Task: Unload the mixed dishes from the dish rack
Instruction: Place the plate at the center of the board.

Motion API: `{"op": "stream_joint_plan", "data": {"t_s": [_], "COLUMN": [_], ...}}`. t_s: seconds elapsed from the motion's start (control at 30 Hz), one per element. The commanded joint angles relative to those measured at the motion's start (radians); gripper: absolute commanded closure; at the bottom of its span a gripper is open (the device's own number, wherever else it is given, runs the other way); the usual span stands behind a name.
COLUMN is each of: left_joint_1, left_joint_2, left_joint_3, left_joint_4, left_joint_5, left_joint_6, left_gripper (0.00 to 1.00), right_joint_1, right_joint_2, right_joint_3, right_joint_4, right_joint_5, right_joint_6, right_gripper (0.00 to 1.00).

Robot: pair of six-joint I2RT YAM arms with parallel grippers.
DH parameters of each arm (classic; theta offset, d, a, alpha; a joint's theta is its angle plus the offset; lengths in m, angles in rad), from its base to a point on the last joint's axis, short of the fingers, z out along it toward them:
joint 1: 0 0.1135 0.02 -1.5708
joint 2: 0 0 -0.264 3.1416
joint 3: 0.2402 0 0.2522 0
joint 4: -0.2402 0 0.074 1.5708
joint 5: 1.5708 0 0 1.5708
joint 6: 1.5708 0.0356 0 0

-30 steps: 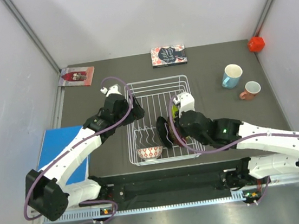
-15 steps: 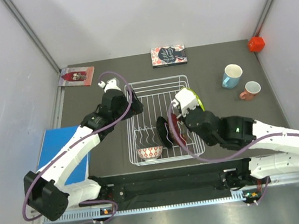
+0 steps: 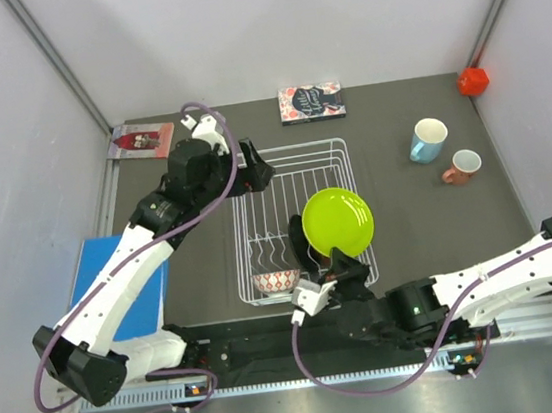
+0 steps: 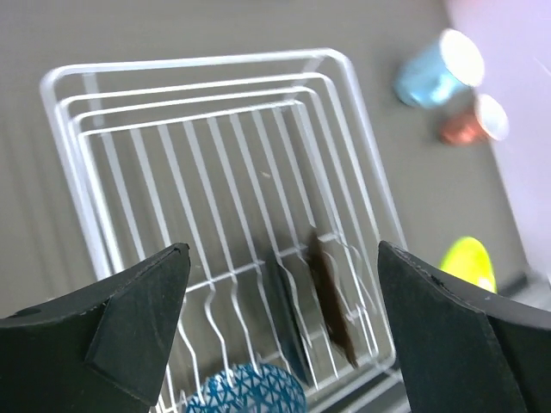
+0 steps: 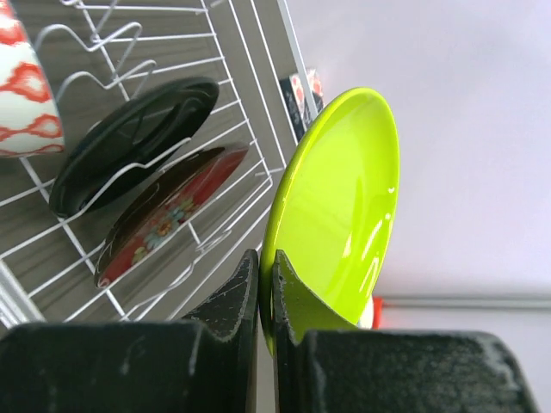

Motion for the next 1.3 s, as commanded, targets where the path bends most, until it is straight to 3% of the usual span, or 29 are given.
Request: {"op": "stream_joint_plan", "data": {"t_s": [0.0, 0.27, 0.57, 1.0, 1.13, 1.17, 1.23, 1.27], "left_joint_1": [0.003, 0.003, 0.002, -0.007, -0.012, -0.011, -0.012, -0.012], "left_joint_2": [-0.002, -0.034, -0.083, -0.111, -0.092, -0.086, -0.082, -0.079], "left_joint_3": [0.056, -0.013, -0.091, -0.199, -0.197, -0.196, -0.193, -0.193], "left_joint_4": [-0.049, -0.049, -0.011, 0.066, 0.076, 0.076, 0.076, 0.075], "left_joint_5": [0.233, 0.484, 0.634, 0.686, 0.702, 0.700, 0.690, 0.673], "left_joint_6": [0.091, 0.161, 0.190, 0.185, 0.185, 0.187, 0.187, 0.188], "left_gripper": [0.06, 0.09, 0.14, 0.24, 0.49, 0.66, 0.84, 1.00], "right_joint_1": [0.062, 0.114, 0.118, 0.120, 0.122, 0.122, 0.122, 0.123], "right_joint_2": [-0.027, 0.012, 0.024, 0.036, 0.045, 0.045, 0.045, 0.044], "right_joint_3": [-0.022, -0.080, -0.036, 0.046, 0.046, 0.044, 0.038, 0.033], "right_joint_4": [0.180, 0.294, 0.300, 0.253, 0.270, 0.276, 0.285, 0.294], "right_joint_5": [0.044, 0.000, -0.094, -0.180, -0.192, -0.189, -0.182, -0.178], "right_joint_6": [-0.208, -0.406, -0.408, -0.327, -0.328, -0.328, -0.328, -0.331], "right_gripper": [1.00, 1.00, 1.00, 1.00, 1.00, 1.00, 1.00, 1.00]}}
